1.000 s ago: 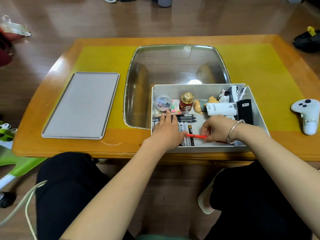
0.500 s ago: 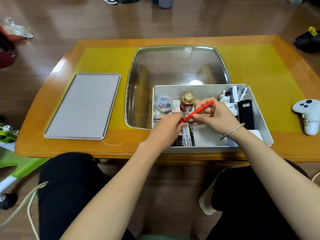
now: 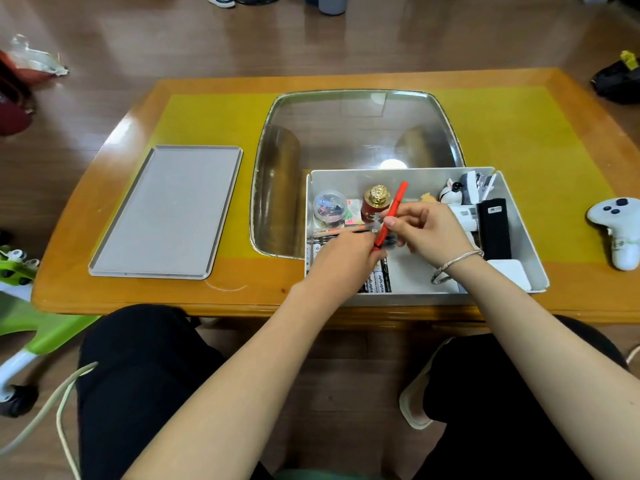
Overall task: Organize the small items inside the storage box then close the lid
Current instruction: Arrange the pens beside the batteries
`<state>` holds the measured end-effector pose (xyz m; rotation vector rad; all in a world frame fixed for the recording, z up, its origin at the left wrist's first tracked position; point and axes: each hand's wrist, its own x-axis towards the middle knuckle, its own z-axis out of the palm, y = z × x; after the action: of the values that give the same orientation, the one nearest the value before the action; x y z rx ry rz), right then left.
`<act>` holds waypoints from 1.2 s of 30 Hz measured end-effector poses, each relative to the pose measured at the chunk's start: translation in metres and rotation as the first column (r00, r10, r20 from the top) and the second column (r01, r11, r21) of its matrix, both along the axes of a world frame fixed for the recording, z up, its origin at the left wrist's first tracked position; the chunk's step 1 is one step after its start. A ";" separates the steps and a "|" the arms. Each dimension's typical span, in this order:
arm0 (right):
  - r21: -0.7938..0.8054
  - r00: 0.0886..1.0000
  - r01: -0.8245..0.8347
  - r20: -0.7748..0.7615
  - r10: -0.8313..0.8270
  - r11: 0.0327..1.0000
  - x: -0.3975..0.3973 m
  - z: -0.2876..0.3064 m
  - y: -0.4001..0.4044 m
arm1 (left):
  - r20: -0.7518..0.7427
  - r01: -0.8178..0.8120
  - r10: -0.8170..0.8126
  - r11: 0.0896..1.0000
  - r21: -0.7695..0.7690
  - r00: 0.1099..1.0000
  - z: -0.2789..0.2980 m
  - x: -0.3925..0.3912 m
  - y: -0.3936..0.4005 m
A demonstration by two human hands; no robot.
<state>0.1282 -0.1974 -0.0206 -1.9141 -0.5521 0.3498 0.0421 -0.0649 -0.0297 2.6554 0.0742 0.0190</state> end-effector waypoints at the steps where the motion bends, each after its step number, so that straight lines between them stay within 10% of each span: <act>1: -0.019 1.000 0.002 0.020 -0.002 1.000 0.001 -0.001 0.002 | -0.059 0.002 -0.003 1.000 -0.013 0.998 -0.001 -0.001 -0.002; 6: -0.391 0.910 -0.062 0.356 0.213 0.918 0.018 -0.006 0.018 | -0.400 -0.024 0.040 0.999 0.045 0.916 -0.005 -0.003 0.005; 11: -0.716 0.747 -0.185 0.343 0.569 0.673 0.023 -0.019 0.052 | -0.491 0.014 0.025 0.997 0.074 0.871 -0.003 -0.006 0.006; 29: -0.675 0.848 -0.114 0.316 0.426 0.729 0.028 -0.013 0.038 | -0.532 0.010 0.080 0.986 0.164 0.843 -0.013 0.005 0.007; 36: -0.880 0.853 -0.212 0.045 0.520 0.425 0.025 0.000 -0.016 | -0.496 0.049 0.028 0.989 0.142 0.868 -0.019 0.005 0.008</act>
<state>0.1533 -0.2131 -0.0203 -2.8543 -1.2126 0.7177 0.0467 -0.0570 -0.0492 2.7404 0.2355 -0.6945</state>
